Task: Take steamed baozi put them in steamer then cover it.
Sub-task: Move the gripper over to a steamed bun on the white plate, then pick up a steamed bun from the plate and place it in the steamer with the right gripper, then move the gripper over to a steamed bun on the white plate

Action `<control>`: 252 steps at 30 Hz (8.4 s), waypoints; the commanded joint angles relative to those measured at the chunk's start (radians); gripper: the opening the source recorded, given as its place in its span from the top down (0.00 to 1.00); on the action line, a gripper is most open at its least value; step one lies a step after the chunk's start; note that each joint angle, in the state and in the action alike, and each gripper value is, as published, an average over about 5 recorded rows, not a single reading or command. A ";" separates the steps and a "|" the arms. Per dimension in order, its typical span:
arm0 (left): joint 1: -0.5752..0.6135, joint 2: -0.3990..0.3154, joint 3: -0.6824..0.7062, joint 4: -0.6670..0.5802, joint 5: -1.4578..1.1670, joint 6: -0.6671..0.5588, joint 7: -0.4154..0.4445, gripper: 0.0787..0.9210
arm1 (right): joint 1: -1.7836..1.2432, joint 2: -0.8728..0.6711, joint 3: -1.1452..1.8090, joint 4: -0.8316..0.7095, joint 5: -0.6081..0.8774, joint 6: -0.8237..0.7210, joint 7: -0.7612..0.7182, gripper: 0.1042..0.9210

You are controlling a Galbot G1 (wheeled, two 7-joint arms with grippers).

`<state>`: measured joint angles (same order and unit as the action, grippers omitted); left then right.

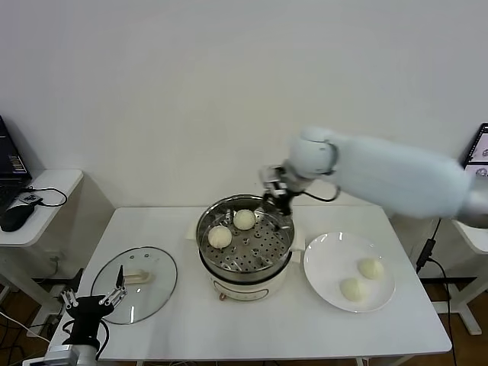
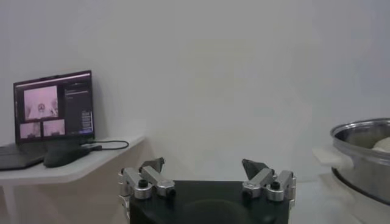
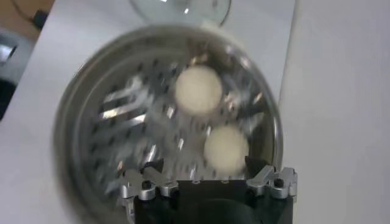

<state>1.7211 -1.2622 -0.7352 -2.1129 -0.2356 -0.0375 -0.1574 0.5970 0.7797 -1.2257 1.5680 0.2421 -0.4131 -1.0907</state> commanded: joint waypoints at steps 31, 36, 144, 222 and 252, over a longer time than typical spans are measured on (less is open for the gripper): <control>0.015 -0.008 -0.011 0.007 0.012 -0.002 0.004 0.12 | -0.759 -0.339 0.434 0.027 -0.439 0.137 0.010 0.12; 0.012 -0.009 -0.010 0.011 0.012 -0.002 0.005 0.12 | -0.792 -0.301 0.464 -0.021 -0.451 0.136 0.023 0.12; -0.013 -0.027 -0.027 0.026 0.002 -0.027 0.001 0.12 | -0.118 0.359 -0.069 -0.121 -0.273 0.599 0.053 0.40; 0.000 0.006 -0.021 0.010 0.014 -0.008 0.006 0.12 | -0.862 -0.136 0.714 -0.366 -0.555 0.284 0.039 0.12; 0.002 -0.006 -0.026 0.016 0.014 -0.013 0.005 0.12 | -0.805 -0.149 0.702 -0.338 -0.552 0.231 0.036 0.40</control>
<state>1.7230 -1.2691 -0.7608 -2.0958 -0.2219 -0.0498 -0.1525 -0.2561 0.6569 -0.5003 1.1843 -0.3444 -0.1602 -1.0508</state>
